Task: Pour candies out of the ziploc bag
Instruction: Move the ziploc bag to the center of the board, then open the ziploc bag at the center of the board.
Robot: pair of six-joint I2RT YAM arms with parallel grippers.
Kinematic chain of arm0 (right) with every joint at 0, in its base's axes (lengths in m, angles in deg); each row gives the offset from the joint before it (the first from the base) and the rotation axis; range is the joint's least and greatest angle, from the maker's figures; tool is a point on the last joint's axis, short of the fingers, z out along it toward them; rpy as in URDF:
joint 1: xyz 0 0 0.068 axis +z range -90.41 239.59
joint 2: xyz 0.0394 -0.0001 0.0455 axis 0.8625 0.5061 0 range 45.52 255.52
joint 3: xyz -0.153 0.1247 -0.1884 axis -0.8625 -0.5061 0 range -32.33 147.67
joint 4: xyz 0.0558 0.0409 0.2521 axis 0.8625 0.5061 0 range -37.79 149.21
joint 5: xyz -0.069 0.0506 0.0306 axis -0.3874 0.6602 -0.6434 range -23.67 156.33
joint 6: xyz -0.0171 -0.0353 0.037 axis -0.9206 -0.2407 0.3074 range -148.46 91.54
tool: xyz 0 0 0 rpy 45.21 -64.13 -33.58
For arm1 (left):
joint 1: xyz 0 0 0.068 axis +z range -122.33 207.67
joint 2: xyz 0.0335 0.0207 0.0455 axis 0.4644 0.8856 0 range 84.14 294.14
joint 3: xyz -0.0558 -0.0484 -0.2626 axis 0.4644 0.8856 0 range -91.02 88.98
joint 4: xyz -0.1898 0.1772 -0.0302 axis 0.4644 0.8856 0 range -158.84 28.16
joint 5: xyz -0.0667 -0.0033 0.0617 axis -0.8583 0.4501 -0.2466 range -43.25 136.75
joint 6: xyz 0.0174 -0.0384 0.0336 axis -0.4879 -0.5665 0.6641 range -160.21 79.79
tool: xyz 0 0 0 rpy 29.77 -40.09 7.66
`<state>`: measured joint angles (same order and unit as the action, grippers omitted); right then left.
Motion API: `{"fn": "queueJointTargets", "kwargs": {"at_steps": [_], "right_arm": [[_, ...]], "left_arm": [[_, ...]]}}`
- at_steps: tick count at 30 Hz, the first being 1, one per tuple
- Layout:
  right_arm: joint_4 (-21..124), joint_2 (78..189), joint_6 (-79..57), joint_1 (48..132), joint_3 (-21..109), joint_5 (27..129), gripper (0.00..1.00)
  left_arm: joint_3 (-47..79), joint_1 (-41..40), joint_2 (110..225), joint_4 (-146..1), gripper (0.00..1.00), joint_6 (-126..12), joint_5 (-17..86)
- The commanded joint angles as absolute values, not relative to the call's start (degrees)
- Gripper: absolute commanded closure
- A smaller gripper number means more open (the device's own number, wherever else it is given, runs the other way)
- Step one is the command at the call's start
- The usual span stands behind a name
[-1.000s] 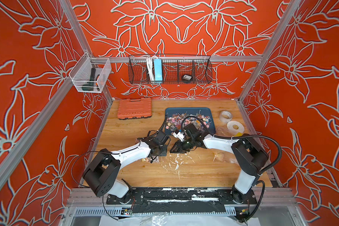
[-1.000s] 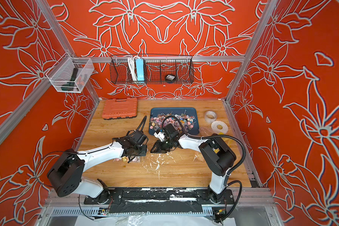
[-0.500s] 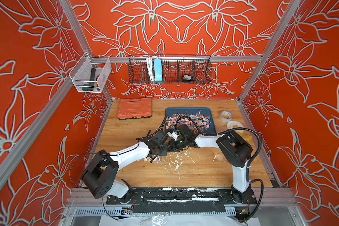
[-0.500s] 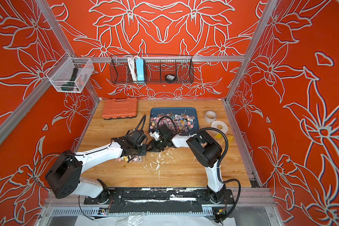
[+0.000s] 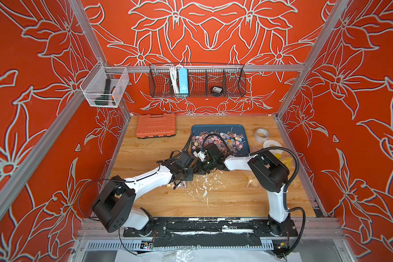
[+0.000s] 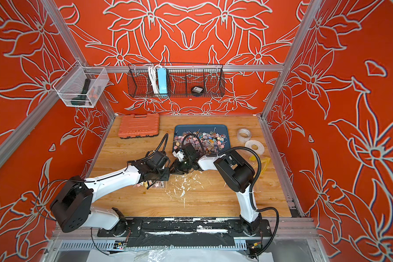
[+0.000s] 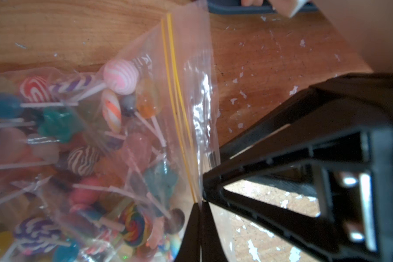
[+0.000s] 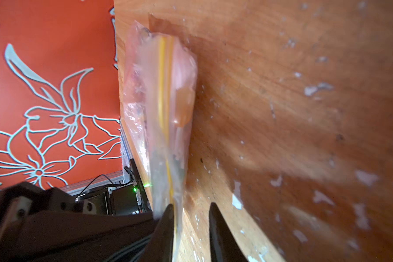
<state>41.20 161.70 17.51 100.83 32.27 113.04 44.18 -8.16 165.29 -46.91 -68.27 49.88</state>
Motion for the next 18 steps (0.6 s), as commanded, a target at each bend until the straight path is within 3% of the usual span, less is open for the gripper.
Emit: {"fn": "queueJointTargets", "kwargs": {"at_steps": [1, 18], "right_arm": [[40.38, 162.59, 18.03, 101.24, 34.45, 112.25, 0.73], [40.34, 163.6, 17.63, 102.47, 32.8, 112.09, 0.77]], "left_arm": [[44.58, -8.14, 164.14, -48.35, 1.0, -67.2, 48.09], [44.34, -7.92, 163.88, -47.62, 1.0, -67.5, 50.52]]}}
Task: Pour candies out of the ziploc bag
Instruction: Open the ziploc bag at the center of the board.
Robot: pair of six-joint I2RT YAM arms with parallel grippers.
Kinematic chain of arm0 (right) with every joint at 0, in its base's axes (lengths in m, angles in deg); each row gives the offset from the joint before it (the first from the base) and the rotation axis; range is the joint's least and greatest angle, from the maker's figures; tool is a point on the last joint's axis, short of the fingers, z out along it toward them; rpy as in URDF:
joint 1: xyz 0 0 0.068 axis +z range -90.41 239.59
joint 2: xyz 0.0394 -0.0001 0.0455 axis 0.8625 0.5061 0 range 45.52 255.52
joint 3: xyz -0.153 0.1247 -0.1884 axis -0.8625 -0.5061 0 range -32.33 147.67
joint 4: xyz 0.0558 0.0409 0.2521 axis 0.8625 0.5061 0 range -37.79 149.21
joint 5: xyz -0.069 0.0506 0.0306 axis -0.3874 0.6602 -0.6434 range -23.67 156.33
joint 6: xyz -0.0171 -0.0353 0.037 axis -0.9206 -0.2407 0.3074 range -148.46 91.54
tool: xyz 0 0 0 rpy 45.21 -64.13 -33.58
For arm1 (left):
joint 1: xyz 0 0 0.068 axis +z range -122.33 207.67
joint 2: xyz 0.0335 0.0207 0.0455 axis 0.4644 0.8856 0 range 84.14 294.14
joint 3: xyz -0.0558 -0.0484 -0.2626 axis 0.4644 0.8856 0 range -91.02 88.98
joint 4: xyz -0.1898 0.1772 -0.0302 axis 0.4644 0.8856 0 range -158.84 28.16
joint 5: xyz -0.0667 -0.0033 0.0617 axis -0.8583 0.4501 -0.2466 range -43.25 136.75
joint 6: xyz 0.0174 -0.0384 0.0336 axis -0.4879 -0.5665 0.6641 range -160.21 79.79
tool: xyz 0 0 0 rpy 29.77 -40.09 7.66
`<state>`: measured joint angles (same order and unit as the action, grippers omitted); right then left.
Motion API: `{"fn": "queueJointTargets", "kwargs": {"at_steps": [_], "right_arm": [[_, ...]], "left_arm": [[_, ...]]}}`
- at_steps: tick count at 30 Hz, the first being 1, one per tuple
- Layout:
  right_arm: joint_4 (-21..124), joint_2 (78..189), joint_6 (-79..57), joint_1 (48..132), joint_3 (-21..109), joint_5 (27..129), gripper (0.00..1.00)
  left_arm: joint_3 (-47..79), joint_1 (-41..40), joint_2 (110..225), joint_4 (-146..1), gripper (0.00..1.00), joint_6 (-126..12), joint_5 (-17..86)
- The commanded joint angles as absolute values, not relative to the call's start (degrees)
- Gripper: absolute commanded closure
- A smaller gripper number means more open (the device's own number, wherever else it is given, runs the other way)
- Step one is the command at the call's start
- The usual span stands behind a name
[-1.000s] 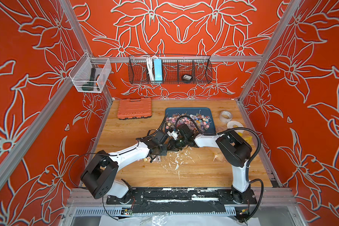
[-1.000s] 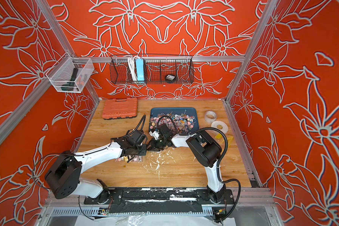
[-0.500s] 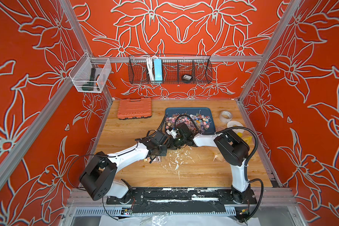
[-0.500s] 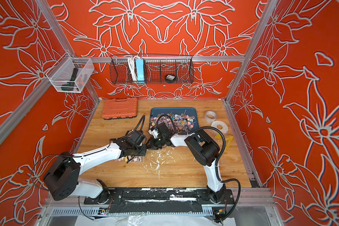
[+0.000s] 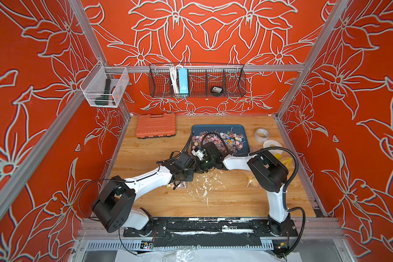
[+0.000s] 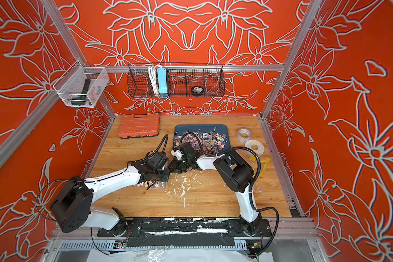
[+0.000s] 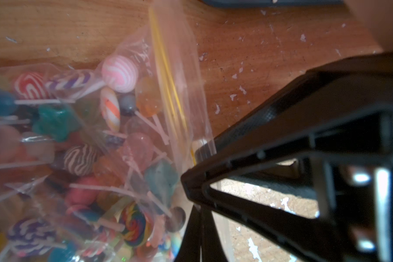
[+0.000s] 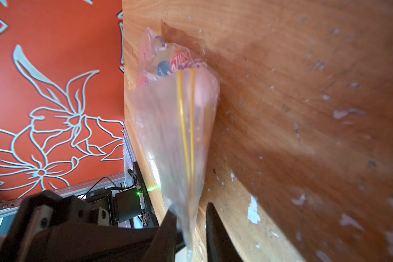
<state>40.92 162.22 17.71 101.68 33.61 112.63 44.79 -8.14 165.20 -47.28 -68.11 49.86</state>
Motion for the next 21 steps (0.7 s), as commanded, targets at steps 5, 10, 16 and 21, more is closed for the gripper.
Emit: {"fn": "queueJointTargets", "kwargs": {"at_steps": [5, 10, 16, 21], "right_arm": [[40.51, 163.3, 17.33, 102.55, 32.53, 111.9, 0.78], [41.78, 162.68, 16.4, 102.52, 32.63, 111.31, 0.78], [42.72, 162.32, 15.71, 102.52, 32.87, 110.64, 0.8], [42.98, 163.07, 15.87, 102.61, 33.98, 110.89, 0.82]], "left_arm": [[44.09, -7.53, 164.31, -46.28, 1.0, -67.6, 51.83], [44.24, -6.98, 164.14, -45.4, 1.0, -67.56, 52.33], [44.48, -6.25, 164.03, -45.11, 1.0, -67.29, 52.3], [44.42, -6.2, 163.81, -45.56, 1.0, -67.17, 51.58]]}}
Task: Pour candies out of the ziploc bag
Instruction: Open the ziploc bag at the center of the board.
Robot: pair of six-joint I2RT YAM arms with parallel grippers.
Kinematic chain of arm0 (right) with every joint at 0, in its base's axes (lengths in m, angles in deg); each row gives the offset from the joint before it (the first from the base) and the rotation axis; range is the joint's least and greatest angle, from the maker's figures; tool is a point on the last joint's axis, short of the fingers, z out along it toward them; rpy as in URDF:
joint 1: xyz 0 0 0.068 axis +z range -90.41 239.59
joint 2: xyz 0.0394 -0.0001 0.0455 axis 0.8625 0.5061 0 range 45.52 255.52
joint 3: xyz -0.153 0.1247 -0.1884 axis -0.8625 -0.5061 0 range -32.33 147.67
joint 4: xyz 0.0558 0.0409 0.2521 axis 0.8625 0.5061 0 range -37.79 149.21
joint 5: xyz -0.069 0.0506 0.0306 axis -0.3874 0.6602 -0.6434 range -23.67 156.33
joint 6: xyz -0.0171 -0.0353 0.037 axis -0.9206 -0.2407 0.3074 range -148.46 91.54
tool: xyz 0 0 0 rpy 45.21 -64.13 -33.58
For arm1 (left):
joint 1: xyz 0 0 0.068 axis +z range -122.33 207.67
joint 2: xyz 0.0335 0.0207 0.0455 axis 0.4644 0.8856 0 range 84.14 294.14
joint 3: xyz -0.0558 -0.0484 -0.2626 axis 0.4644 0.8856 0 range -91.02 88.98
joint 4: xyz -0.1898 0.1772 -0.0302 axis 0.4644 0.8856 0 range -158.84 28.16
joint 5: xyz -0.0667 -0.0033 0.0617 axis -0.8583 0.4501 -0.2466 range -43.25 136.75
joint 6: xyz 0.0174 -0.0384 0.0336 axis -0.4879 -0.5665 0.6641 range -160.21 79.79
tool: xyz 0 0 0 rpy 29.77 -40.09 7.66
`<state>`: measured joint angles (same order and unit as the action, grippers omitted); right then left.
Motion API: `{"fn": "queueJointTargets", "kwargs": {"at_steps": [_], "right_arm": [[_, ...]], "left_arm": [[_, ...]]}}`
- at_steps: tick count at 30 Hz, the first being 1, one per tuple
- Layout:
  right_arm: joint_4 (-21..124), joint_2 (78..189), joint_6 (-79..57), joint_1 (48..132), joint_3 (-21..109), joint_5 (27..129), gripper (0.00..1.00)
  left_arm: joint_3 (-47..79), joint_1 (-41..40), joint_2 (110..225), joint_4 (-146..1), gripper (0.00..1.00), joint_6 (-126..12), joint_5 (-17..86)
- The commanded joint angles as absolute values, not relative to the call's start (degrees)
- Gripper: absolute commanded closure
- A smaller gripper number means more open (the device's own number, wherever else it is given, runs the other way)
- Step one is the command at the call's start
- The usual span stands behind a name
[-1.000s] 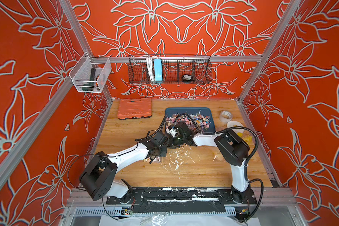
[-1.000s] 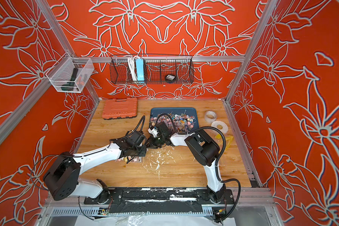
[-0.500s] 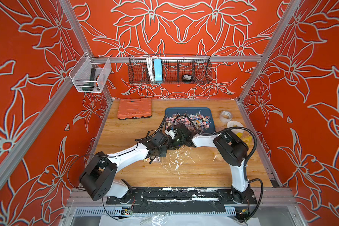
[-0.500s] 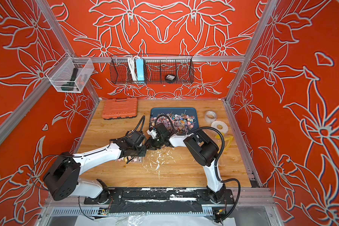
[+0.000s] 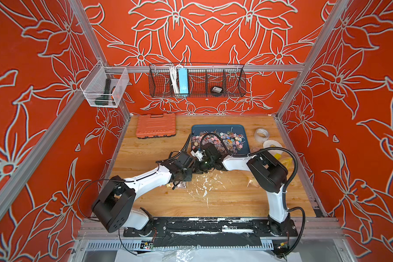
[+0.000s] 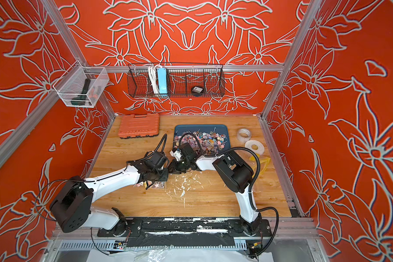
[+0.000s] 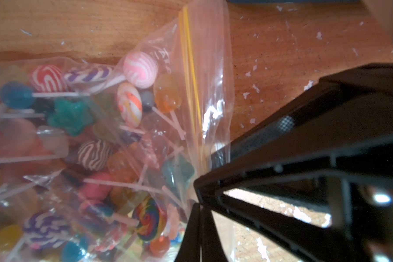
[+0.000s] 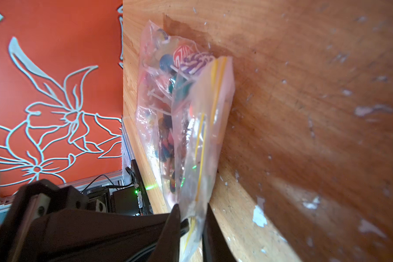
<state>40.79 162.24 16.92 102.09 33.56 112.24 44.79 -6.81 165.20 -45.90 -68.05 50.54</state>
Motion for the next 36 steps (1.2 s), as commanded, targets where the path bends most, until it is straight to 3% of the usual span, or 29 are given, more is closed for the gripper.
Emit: {"fn": "queueJointTargets", "kwargs": {"at_steps": [1, 10, 17, 36], "right_arm": [[43.17, 163.21, 15.91, 102.66, 34.18, 110.74, 0.83], [43.59, 163.47, 15.66, 102.75, 34.56, 110.78, 0.94], [45.68, 161.59, 14.0, 102.74, 33.64, 110.21, 0.82], [46.67, 160.23, 14.51, 102.76, 35.39, 110.51, 0.82]], "left_arm": [[44.42, -6.16, 163.9, -45.55, 1.0, -67.15, 51.62], [44.42, -6.16, 164.02, -45.56, 1.0, -67.15, 51.83], [44.41, -5.82, 163.63, -44.67, 1.0, -66.96, 52.72], [45.05, -5.37, 163.25, -45.46, 1.0, -66.93, 51.32]]}}
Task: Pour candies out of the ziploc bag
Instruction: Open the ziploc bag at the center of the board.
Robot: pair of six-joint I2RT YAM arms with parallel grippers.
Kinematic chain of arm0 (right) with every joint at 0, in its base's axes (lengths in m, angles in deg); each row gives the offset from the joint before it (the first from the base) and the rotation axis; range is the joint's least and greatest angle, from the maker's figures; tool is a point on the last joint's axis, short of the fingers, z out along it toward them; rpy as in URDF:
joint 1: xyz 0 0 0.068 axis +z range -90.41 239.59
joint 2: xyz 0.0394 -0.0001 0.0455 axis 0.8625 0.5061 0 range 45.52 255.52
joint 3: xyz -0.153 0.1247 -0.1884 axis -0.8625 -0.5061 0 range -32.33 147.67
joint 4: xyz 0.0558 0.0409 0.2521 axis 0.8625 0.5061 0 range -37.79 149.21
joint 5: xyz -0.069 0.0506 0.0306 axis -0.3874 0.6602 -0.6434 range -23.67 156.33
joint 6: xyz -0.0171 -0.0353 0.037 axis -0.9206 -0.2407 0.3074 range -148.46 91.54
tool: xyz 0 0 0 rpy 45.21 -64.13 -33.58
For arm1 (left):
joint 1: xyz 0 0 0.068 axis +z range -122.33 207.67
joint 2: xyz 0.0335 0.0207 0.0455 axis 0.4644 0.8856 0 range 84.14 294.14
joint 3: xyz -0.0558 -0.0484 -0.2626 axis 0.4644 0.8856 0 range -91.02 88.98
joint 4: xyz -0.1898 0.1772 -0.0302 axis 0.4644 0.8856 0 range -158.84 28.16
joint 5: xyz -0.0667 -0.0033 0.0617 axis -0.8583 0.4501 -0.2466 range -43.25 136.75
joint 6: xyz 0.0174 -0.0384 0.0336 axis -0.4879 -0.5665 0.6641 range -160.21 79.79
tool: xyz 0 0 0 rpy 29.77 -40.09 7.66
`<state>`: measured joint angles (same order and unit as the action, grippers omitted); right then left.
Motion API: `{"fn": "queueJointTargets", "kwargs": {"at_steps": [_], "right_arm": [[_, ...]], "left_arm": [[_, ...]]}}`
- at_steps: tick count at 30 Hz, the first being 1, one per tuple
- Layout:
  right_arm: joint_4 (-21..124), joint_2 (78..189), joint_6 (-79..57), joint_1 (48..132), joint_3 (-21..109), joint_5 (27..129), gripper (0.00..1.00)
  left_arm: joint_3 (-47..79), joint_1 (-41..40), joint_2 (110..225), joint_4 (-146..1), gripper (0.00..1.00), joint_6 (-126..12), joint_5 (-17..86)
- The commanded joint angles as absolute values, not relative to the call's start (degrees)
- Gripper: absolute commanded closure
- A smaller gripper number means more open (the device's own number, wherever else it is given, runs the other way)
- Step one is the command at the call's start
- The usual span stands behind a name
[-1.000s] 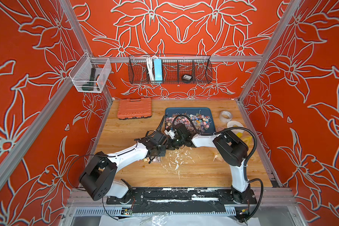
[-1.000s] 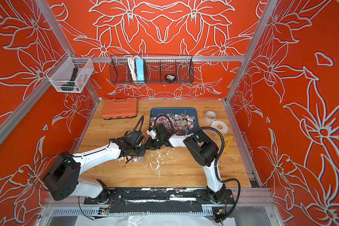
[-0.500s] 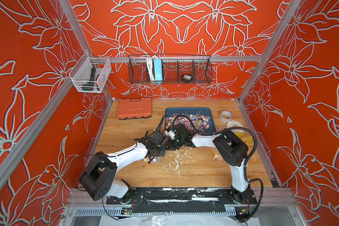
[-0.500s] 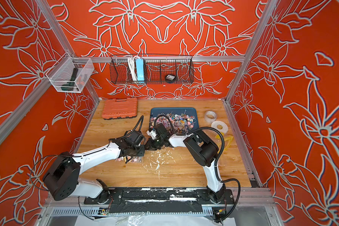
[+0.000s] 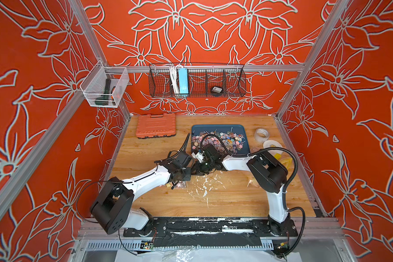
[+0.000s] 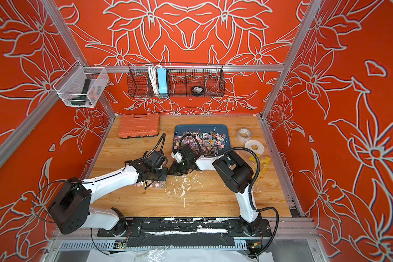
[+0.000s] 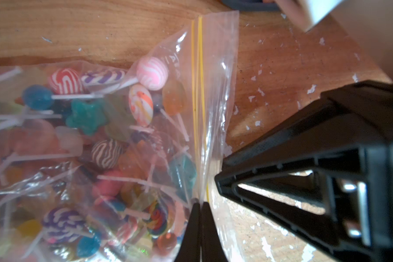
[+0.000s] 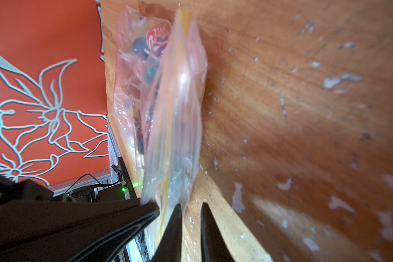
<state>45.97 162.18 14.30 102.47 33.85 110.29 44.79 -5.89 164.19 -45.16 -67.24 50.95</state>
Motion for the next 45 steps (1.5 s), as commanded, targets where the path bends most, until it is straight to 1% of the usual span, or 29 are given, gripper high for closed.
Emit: {"fn": "queueJointTargets", "kwargs": {"at_steps": [1, 11, 22, 45], "right_arm": [[46.75, 160.05, 14.55, 102.75, 35.5, 110.53, 0.82], [47.15, 159.87, 14.92, 102.81, 36.65, 110.62, 0.8], [48.05, 162.72, 14.91, 103.08, 39.17, 110.53, 0.81], [48.6, 162.94, 14.1, 103.23, 37.55, 110.1, 0.85]], "left_arm": [[45.12, -5.37, 163.38, -45.56, 1.0, -66.88, 51.23], [45.47, -5.37, 163.7, -45.81, 1.0, -66.58, 50.7], [45.65, -5.38, 163.54, -46.17, 1.0, -66.74, 50.09], [44.94, -5.29, 163.88, -44.19, 1.0, -66.86, 52.55]]}}
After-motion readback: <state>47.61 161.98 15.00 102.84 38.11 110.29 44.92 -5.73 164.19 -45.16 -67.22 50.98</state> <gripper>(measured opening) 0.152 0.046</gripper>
